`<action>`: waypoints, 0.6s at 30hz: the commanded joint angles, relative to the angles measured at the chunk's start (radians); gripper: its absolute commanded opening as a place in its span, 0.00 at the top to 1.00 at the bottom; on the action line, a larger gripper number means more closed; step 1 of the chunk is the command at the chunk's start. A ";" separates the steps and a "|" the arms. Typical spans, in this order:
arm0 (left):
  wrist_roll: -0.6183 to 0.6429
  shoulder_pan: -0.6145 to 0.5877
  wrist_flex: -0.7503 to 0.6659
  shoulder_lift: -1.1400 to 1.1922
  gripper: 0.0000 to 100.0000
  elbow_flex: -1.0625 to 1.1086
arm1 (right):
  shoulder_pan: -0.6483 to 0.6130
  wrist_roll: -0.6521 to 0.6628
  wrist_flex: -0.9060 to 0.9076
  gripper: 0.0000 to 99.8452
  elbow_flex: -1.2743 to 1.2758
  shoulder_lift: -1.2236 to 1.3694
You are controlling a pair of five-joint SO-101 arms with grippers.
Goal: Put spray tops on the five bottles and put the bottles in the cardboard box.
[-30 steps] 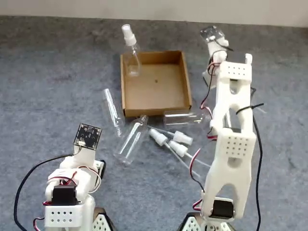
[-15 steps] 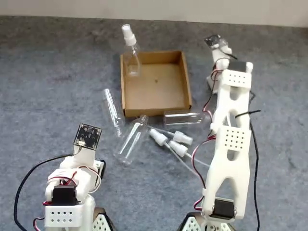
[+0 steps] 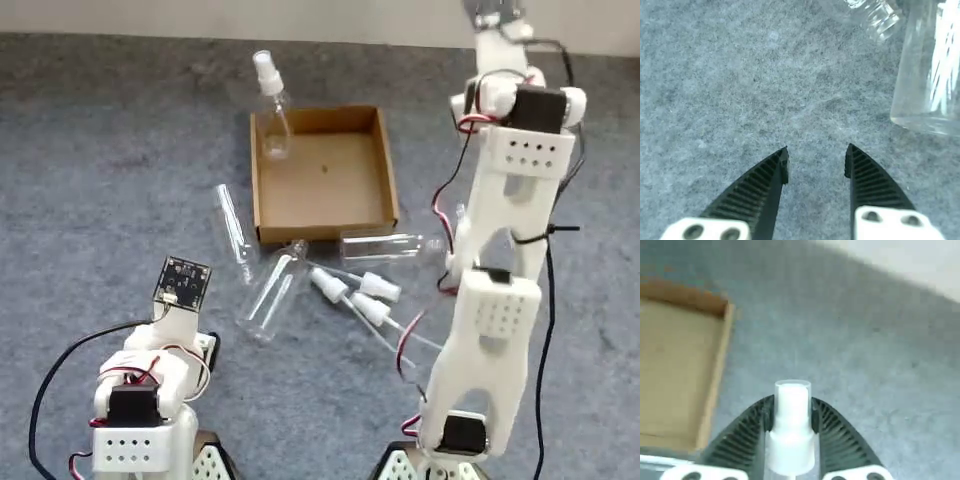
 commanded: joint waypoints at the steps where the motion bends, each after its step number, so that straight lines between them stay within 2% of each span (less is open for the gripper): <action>1: 0.009 0.013 -0.005 0.010 0.83 0.021 | -0.099 -0.049 0.019 0.99 0.354 -0.383; 4: 0.006 -0.007 -0.006 0.008 0.83 0.021 | -0.239 -0.081 0.019 0.99 0.711 -0.657; 6: 0.006 -0.077 -0.015 0.008 0.83 0.016 | -0.355 -0.112 0.019 0.99 0.921 -0.828; 9: -0.023 -0.243 -0.155 0.008 0.83 0.018 | -0.536 -0.184 0.016 0.99 1.141 -1.023; 13: -0.230 -0.506 -0.322 0.008 0.83 -0.001 | -0.743 -0.298 0.010 0.99 1.270 -1.110; 15: -0.284 -0.634 -0.404 0.008 0.83 -0.013 | -0.834 -0.338 -0.004 0.99 1.290 -1.109; 18: -0.354 -0.774 -0.494 0.018 0.83 -0.047 | -0.938 -0.322 -0.088 0.99 1.310 -1.104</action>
